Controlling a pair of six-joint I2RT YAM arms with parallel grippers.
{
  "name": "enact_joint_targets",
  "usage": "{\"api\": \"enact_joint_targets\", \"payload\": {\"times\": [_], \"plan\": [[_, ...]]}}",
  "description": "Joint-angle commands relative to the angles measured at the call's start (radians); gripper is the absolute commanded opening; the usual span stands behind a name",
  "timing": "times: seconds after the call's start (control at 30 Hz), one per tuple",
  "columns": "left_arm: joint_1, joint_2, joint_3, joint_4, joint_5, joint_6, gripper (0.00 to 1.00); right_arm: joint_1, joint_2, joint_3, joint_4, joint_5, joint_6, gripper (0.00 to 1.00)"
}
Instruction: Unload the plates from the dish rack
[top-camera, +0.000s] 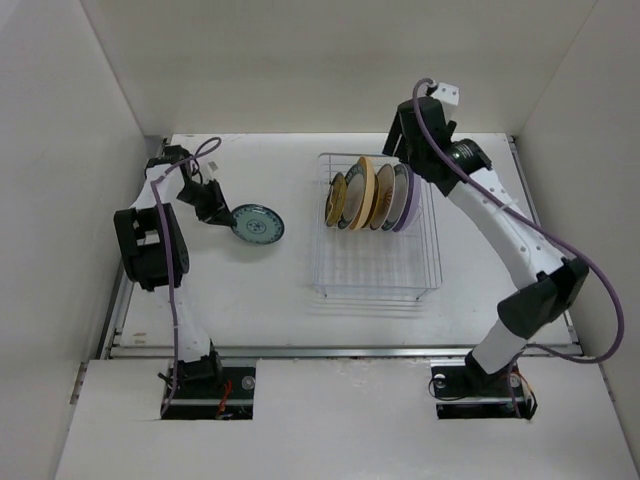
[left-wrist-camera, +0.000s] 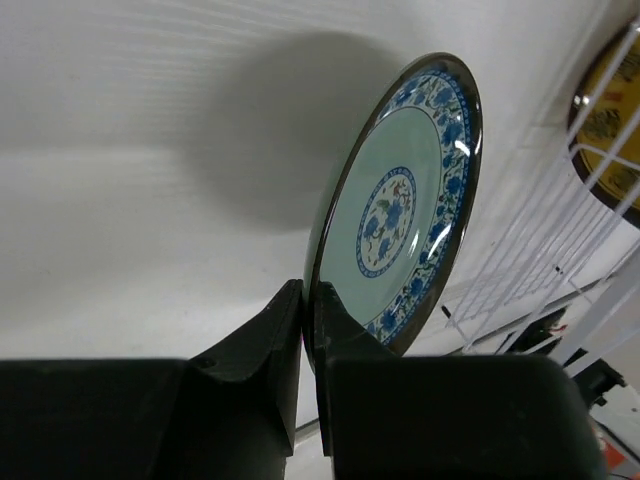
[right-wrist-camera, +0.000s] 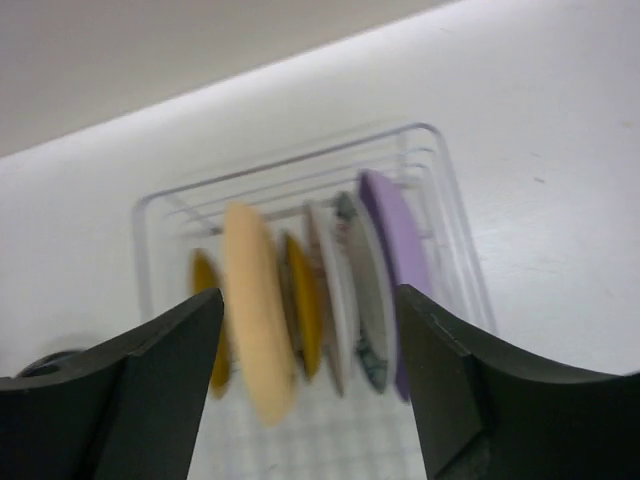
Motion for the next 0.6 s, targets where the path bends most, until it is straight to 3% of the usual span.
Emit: {"api": "enact_joint_targets", "payload": {"times": [0.0,0.17,0.37,0.57], "plan": [[0.052,0.028,0.048,0.02,0.073,-0.038,0.0,-0.05,0.104,-0.002,-0.184,0.182,0.004,0.74],[0.167,0.037,0.018,0.178,0.116,-0.112,0.0,-0.103,0.116,-0.058,-0.121,0.155,0.047,0.7],[0.177,0.14,0.082,0.118,0.076,-0.098,0.01,-0.146,0.136,-0.11,-0.056,0.075,0.047,0.56],[0.187,0.149,0.071,0.127,0.041,-0.098,0.18,-0.156,0.159,-0.143,-0.038,0.033,0.027,0.35]]}}
